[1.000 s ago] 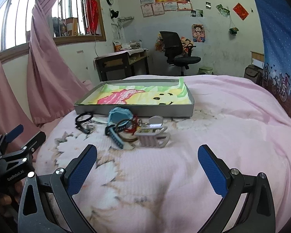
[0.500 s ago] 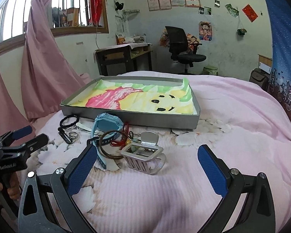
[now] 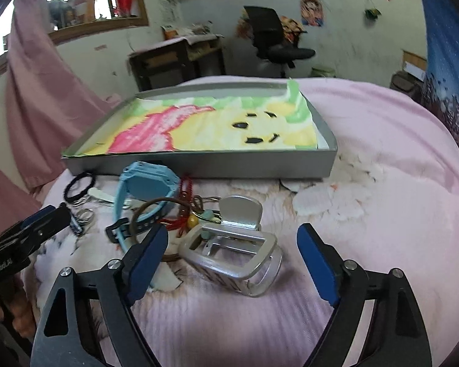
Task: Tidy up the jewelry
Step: 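Grasp the silver hair claw clip with the right gripper while the left grasps the black hair clip, then carry both clips over the tray and open both grippers to drop them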
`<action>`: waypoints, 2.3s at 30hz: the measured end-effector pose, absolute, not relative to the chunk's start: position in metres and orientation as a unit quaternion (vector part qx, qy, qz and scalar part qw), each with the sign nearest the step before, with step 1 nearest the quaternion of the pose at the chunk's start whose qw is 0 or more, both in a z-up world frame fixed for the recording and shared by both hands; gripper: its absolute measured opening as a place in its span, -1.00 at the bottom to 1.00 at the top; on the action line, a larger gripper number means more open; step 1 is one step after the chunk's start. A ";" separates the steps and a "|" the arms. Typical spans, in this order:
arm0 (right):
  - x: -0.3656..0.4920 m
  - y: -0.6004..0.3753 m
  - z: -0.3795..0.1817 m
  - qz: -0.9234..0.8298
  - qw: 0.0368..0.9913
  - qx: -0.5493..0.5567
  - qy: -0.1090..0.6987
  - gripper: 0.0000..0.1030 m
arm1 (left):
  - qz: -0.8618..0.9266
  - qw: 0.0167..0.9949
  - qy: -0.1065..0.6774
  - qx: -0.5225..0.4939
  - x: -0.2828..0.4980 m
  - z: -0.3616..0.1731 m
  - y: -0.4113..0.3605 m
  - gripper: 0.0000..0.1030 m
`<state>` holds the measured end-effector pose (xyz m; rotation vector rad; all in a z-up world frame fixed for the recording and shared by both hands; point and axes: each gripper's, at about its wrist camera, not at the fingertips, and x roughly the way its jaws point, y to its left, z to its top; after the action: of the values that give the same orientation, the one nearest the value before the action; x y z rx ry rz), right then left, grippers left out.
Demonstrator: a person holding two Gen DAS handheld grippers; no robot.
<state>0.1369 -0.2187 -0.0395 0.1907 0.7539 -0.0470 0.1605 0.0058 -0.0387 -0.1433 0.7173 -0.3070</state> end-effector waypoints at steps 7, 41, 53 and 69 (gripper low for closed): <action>0.137 -0.219 -0.052 -0.025 0.921 0.105 0.374 0.42 | -0.169 0.915 0.359 -0.076 0.163 -0.044 0.003 -0.06; 0.126 -0.219 -0.048 -0.003 0.932 0.110 0.345 0.23 | -0.240 0.903 0.352 -0.052 0.121 -0.047 -0.027 -0.75; 0.115 -0.215 -0.035 0.004 0.946 0.097 0.309 0.23 | -0.243 0.911 0.329 -0.050 0.107 -0.036 -0.030 -0.76; 0.184 -0.193 0.030 0.086 0.956 0.076 0.269 0.23 | -0.149 0.946 0.272 -0.094 0.191 0.026 0.008 -0.75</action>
<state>0.1839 -0.1929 0.0302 0.1533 0.5466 0.1743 0.1911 0.0081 0.0262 -0.1913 0.5541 -0.3026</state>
